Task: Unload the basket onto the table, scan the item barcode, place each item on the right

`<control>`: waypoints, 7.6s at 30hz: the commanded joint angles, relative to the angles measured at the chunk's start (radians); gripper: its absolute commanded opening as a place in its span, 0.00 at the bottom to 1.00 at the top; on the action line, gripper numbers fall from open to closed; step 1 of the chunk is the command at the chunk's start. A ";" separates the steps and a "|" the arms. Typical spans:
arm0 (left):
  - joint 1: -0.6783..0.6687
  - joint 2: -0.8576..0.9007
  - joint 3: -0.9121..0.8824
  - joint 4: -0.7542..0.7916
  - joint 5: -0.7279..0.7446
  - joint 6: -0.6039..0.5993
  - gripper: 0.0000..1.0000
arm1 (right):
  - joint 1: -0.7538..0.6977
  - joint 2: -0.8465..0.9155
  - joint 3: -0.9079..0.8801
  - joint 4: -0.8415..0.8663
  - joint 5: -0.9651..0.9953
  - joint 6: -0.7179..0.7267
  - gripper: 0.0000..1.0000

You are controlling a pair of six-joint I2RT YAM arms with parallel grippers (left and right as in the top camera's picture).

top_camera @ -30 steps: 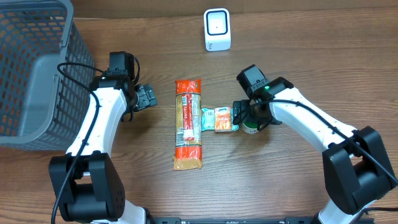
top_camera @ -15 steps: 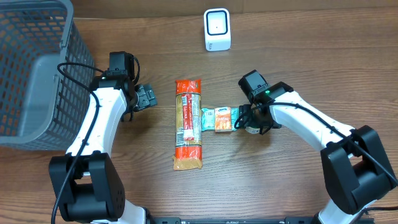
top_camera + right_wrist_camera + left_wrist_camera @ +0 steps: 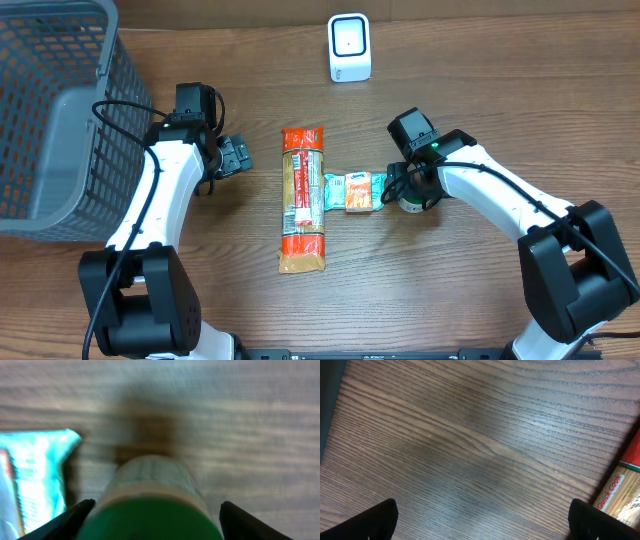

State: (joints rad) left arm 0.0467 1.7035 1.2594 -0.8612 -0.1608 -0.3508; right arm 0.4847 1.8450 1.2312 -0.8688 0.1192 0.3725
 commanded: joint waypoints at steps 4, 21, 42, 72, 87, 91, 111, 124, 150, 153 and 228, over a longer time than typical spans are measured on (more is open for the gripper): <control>-0.001 -0.020 0.011 0.002 0.001 0.014 1.00 | -0.005 -0.004 0.117 -0.128 -0.006 0.101 0.98; -0.001 -0.020 0.011 0.002 0.001 0.014 1.00 | -0.002 -0.002 0.109 -0.166 -0.106 0.249 0.99; -0.001 -0.020 0.011 0.002 0.001 0.014 1.00 | -0.002 -0.002 0.109 -0.106 -0.032 -0.087 0.66; -0.001 -0.020 0.011 0.002 0.001 0.014 1.00 | -0.010 -0.004 0.396 -0.373 -0.087 0.007 1.00; -0.001 -0.020 0.011 0.002 0.001 0.014 1.00 | -0.015 -0.002 0.340 -0.398 0.008 0.316 0.95; -0.001 -0.020 0.011 0.002 0.001 0.014 1.00 | -0.016 -0.002 0.340 -0.403 0.008 0.339 0.95; -0.001 -0.020 0.011 0.002 0.001 0.014 1.00 | -0.011 -0.002 0.126 -0.171 -0.043 0.328 1.00; -0.001 -0.020 0.011 0.002 0.001 0.014 1.00 | -0.003 -0.002 0.114 -0.122 -0.042 0.335 0.92; -0.001 -0.020 0.011 0.002 0.001 0.014 1.00 | -0.003 -0.002 0.032 -0.023 -0.028 0.334 0.83; -0.001 -0.020 0.011 0.002 0.001 0.014 1.00 | -0.003 -0.002 0.032 -0.025 -0.015 0.334 0.80; -0.001 -0.020 0.011 0.002 0.001 0.014 1.00 | -0.010 0.431 1.072 -0.008 -0.155 -0.089 0.04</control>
State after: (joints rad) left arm 0.0467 1.7035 1.2594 -0.8612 -0.1608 -0.3508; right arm 0.4782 2.2269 2.2742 -0.9760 -0.0448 0.2874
